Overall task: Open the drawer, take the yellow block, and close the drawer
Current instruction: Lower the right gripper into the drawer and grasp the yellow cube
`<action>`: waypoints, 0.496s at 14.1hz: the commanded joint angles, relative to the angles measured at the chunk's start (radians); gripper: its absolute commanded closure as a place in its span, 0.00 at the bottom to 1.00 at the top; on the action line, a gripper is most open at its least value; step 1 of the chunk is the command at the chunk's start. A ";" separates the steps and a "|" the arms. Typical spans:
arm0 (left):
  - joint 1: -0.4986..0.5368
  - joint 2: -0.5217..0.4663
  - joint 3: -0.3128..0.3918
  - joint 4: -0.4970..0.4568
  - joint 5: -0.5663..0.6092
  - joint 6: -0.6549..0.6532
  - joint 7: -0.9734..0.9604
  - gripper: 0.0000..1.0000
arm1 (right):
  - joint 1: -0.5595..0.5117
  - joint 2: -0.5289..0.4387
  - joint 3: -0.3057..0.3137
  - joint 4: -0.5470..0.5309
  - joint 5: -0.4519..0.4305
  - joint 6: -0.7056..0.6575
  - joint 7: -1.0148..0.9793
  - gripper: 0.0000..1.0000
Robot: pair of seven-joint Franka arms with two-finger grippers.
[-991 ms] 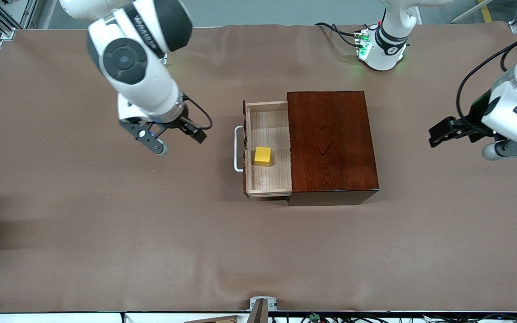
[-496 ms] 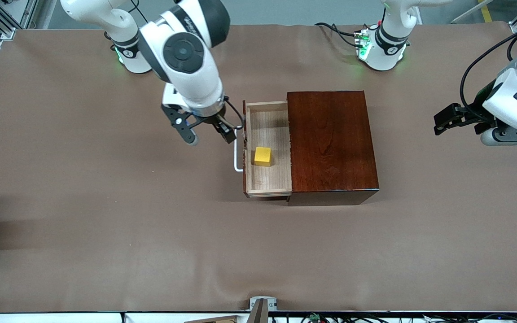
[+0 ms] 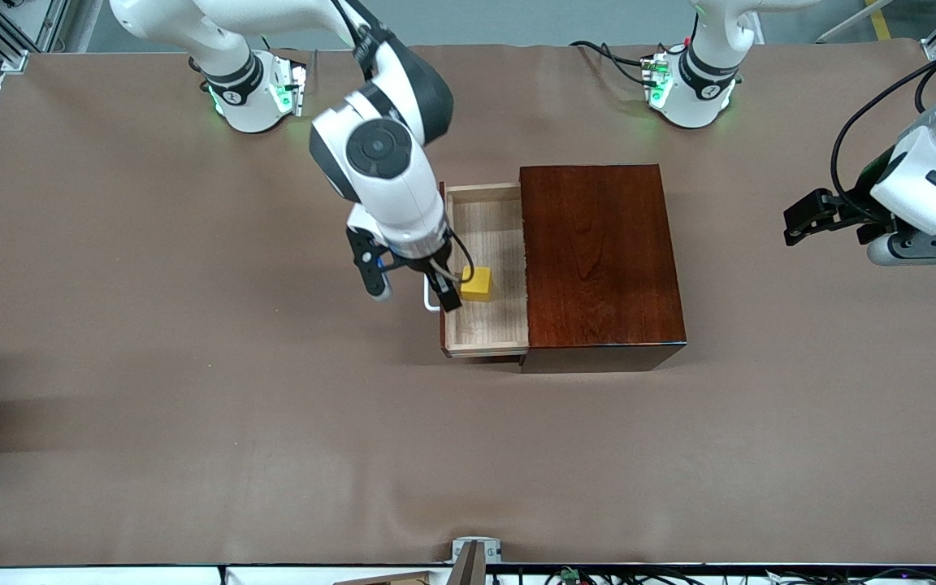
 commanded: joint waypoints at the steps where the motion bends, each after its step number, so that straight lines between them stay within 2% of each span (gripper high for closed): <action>1: 0.006 -0.007 -0.005 -0.010 -0.001 0.018 0.016 0.00 | 0.016 0.104 -0.009 0.147 0.031 -0.016 0.130 0.00; 7: 0.005 -0.004 -0.005 -0.006 0.000 0.038 0.015 0.00 | 0.045 0.140 -0.008 0.110 0.046 -0.018 0.297 0.00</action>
